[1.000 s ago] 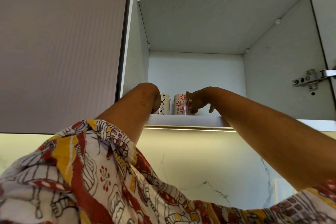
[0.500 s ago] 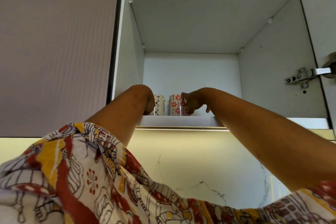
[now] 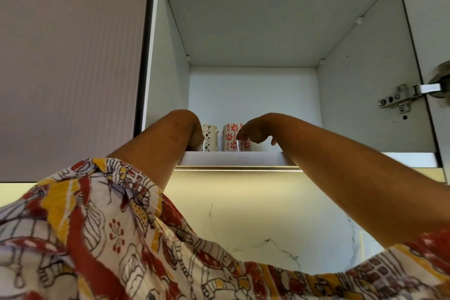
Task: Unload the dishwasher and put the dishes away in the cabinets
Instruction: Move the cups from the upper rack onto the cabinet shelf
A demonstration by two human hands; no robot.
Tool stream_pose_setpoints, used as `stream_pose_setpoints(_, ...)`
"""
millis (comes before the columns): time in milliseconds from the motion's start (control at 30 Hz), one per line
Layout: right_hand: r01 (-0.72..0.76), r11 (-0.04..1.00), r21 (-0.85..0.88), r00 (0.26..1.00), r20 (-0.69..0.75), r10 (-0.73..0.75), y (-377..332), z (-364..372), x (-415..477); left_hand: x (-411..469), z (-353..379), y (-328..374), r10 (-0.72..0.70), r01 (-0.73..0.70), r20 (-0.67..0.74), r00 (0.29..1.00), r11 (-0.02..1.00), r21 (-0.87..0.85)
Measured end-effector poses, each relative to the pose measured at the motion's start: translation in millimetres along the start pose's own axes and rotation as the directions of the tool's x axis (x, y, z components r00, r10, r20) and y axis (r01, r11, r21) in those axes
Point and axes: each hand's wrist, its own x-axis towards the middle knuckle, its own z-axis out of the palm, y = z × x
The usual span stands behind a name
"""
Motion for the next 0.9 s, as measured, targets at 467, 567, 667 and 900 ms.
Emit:
stream_pose_setpoints(467,0.032,0.968,0.249,0.999,-0.033,-0.025,6,-10,-30,-85,-5,22,0.037,-0.089,-0.171,0.985,0.947,-0.309)
stream_pose_setpoints(567,0.125,0.944,0.306,0.969,-0.243,-0.050,9,-8,-53,-119,-4,26,0.077,-0.264,-0.347,0.935,0.802,-0.535)
stream_pose_setpoints(667,0.243,0.860,0.449,0.836,-0.546,0.049,12,10,-92,-146,14,43,-0.045,-0.495,-0.723,0.690,0.699,-0.516)
stream_pose_setpoints(900,0.443,0.646,0.622,0.615,-0.735,0.286,-11,99,-203,-178,123,167,-0.375,-0.789,-0.910,0.176,0.499,-0.358)
